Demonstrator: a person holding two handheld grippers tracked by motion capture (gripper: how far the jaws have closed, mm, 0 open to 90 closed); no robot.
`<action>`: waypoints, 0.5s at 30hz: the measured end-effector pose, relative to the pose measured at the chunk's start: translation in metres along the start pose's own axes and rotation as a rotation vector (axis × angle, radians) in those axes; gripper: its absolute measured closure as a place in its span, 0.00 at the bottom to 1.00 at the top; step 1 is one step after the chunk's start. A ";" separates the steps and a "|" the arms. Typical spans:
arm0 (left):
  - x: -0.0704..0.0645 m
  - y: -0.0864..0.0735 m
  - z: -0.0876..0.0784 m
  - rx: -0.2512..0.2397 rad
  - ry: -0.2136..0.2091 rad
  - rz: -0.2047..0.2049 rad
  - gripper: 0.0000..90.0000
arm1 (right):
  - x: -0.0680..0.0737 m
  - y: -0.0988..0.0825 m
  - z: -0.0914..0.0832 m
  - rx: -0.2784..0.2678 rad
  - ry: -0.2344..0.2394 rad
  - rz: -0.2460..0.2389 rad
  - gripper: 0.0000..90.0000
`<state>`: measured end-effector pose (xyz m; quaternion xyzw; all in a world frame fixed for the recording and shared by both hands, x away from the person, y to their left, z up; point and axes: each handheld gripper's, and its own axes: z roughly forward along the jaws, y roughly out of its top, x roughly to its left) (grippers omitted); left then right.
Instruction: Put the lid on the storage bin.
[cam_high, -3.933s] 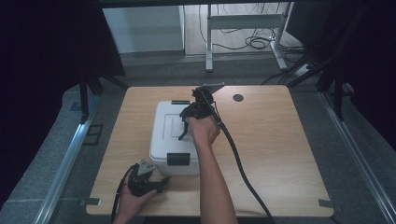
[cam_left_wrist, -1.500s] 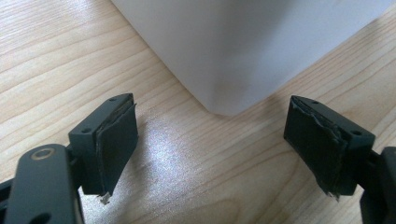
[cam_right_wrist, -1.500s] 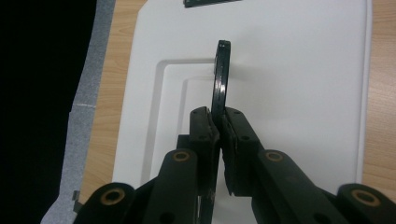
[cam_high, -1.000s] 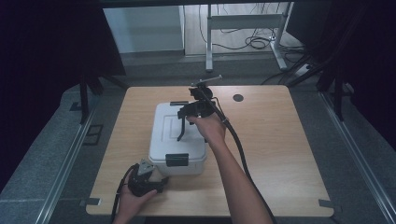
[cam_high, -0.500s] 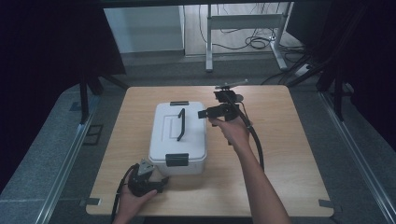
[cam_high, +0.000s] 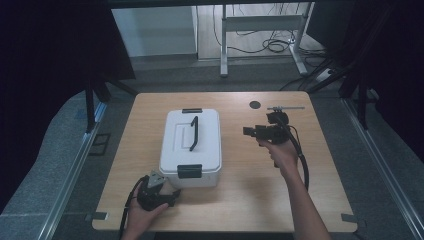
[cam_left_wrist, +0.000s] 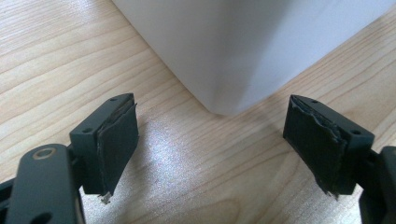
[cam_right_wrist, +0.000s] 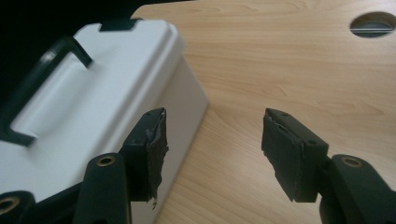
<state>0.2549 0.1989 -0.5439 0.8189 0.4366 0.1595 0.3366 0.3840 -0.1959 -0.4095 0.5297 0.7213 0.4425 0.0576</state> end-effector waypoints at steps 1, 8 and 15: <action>0.000 0.000 0.000 0.000 0.000 0.000 0.20 | -0.006 -0.006 -0.001 0.002 0.001 0.004 0.45; 0.000 0.000 0.000 -0.001 0.003 -0.002 0.20 | -0.037 -0.037 -0.007 -0.022 -0.017 0.025 0.43; 0.000 0.000 0.000 0.000 0.004 -0.002 0.20 | -0.054 -0.068 -0.004 -0.031 -0.046 0.046 0.41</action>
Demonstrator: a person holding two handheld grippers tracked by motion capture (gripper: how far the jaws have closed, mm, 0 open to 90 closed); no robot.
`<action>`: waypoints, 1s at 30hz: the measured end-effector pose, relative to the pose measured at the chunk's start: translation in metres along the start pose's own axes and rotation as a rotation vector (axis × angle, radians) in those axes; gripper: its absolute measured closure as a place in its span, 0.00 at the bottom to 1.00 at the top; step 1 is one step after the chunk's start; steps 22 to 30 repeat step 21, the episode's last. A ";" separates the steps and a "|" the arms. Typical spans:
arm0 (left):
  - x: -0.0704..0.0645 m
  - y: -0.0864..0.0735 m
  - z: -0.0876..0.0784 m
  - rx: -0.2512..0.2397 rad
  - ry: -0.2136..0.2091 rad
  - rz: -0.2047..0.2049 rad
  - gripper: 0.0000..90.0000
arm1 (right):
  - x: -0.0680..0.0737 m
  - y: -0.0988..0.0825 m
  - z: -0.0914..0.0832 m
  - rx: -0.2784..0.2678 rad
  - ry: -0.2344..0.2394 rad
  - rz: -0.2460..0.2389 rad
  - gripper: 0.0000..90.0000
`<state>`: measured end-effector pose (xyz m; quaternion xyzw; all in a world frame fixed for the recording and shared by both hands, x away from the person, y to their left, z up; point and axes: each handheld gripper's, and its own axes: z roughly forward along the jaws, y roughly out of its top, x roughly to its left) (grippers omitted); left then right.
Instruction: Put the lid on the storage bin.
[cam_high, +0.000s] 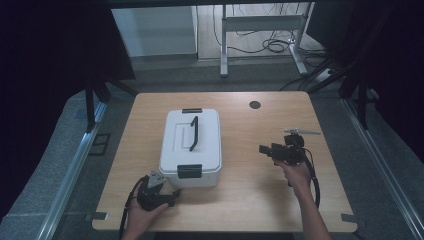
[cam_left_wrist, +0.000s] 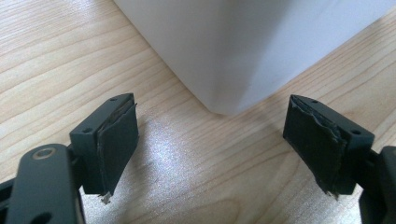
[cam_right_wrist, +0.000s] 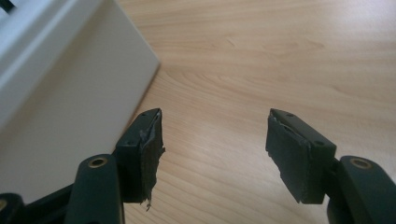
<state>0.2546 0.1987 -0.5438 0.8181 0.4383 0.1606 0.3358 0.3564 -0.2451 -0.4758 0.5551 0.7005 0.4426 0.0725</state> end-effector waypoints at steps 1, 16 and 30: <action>0.000 0.000 0.000 0.000 0.000 0.000 0.20 | 0.000 -0.005 0.001 -0.003 -0.006 -0.004 0.40; 0.000 0.000 0.000 0.000 0.001 0.000 0.20 | 0.004 -0.043 0.004 -0.021 -0.038 -0.101 0.38; 0.000 0.000 0.000 0.000 0.001 -0.002 0.20 | 0.006 -0.047 0.006 -0.002 -0.065 -0.144 0.36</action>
